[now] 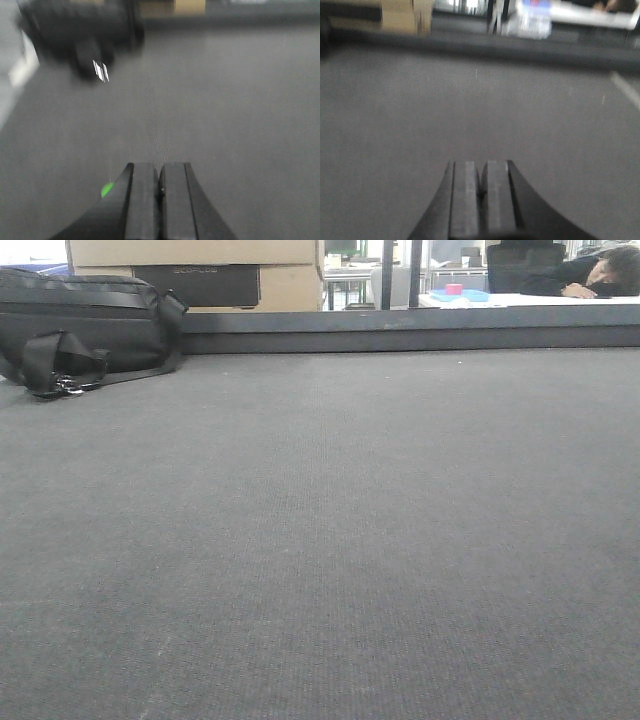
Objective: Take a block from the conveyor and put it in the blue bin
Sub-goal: 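Lower both open grippers toward the blocks on the gray conveyor, then close left gripper on green brick, right gripper on light-blue cube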
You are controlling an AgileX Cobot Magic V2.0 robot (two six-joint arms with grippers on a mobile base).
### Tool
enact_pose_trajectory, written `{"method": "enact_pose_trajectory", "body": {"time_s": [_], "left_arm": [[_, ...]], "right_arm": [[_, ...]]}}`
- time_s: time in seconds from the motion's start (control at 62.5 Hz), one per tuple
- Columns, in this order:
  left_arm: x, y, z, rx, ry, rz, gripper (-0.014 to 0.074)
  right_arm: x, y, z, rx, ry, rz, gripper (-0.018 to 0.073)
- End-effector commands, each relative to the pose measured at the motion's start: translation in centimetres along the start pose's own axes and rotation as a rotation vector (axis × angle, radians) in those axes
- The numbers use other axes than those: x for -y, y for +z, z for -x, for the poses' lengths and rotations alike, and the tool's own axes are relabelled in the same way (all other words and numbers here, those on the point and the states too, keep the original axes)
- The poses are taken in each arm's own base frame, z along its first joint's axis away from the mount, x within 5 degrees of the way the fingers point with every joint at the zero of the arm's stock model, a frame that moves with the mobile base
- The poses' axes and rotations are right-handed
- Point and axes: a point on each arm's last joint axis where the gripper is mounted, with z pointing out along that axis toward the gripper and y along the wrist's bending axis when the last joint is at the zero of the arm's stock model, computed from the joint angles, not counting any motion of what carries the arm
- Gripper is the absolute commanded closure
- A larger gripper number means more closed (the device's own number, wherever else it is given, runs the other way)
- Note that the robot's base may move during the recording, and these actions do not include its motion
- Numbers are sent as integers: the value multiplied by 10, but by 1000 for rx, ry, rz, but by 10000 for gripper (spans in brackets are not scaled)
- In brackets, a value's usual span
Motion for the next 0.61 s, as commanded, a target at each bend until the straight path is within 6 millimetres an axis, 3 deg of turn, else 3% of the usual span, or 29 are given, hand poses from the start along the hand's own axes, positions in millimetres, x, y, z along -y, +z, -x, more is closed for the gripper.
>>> {"method": "enact_pose_trajectory", "body": {"time_s": [0.0,0.128,0.256,0.416,0.592], "left_arm": [[-1,21,12,-191,-17,-24,708],[-3,58,28,-350,-25,-37,708],[-5,88,32,-436,-32,-43,708],[-6,119,30,-499,-48,-42,708],[-7,137,24,-555,-139,-19,708]], "right_arm": [[2,23,5,-200,-3,9,721],[2,56,12,-523,6,43,721],[3,85,14,-729,13,63,721],[1,120,3,-878,52,96,721],[1,152,-12,-982,108,90,720]]}}
